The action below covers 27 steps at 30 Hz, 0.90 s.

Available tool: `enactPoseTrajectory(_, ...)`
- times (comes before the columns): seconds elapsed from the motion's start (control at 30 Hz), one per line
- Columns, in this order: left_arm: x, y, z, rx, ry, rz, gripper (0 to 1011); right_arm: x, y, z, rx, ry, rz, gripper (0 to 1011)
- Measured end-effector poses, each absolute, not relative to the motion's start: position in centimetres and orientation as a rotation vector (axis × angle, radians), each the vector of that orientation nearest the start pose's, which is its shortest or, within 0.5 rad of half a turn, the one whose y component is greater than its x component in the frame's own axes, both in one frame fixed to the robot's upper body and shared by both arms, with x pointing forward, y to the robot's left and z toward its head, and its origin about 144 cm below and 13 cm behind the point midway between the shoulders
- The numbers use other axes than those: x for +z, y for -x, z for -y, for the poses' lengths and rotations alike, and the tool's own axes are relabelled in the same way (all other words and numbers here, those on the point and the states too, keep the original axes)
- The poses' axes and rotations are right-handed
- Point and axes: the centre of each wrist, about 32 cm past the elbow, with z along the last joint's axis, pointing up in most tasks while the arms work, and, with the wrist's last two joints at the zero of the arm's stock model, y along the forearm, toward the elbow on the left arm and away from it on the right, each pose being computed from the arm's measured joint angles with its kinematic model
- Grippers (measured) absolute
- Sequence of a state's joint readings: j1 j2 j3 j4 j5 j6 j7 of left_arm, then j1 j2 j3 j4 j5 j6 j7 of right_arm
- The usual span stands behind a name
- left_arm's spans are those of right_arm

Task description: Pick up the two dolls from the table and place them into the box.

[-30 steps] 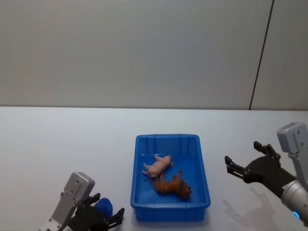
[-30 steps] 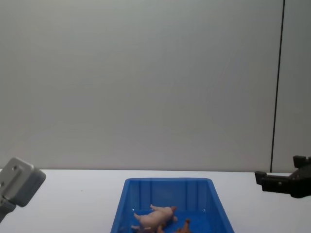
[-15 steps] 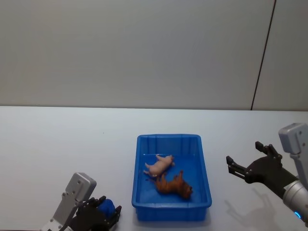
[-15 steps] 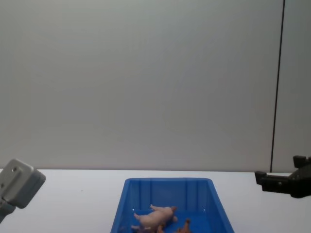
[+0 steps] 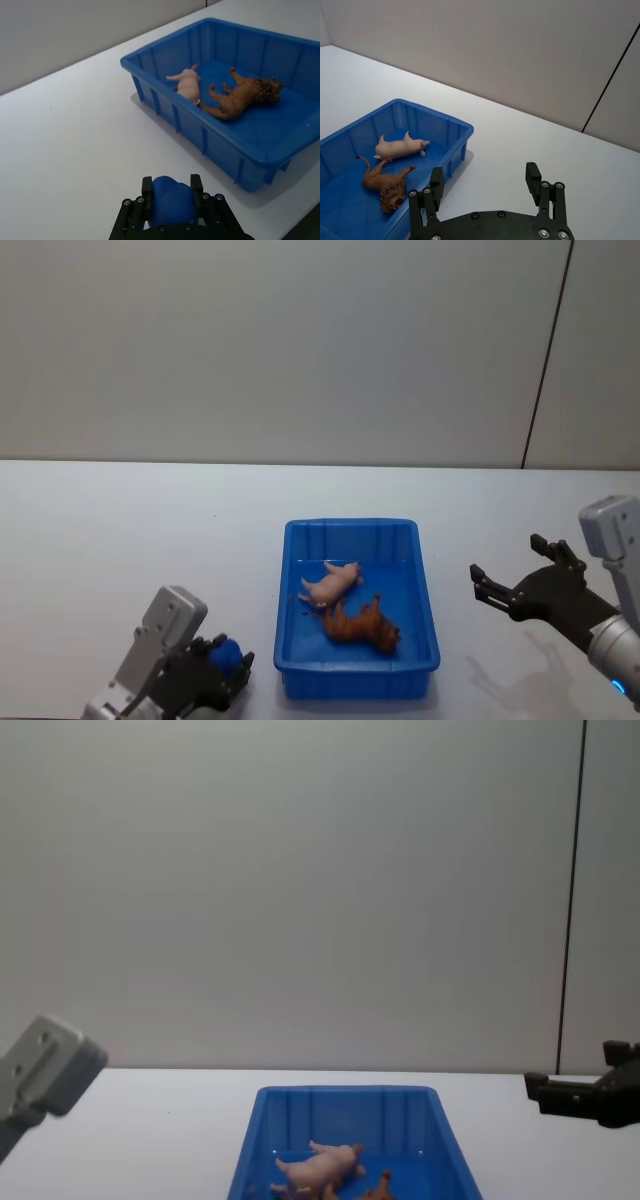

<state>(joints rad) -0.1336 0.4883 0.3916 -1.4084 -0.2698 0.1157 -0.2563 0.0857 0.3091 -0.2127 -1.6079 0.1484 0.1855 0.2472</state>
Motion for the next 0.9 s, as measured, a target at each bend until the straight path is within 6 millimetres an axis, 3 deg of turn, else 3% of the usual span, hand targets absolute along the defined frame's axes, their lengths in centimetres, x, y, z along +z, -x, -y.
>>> enactPoseTrajectory(0.43,116.2,-49.8,-26.4,0.969,-0.39,0.133,375,117.3,-47.6,24.9,-1.126,0.225,0.026,1001)
enactPoseTrajectory(0.77,118.3,-51.7,-24.0,0.892,-0.377,0.224,320,117.3,-47.6,24.9,-1.126,0.225,0.026,1001)
enactPoseTrajectory(0.87,118.5,-52.2,-23.3,0.865,-0.37,0.24,364,117.3,-47.6,24.9,-1.126,0.225,0.026,1001)
enactPoseTrajectory(0.9,118.5,-52.4,-23.1,0.859,-0.366,0.244,435,117.3,-47.6,24.9,-1.126,0.225,0.026,1001)
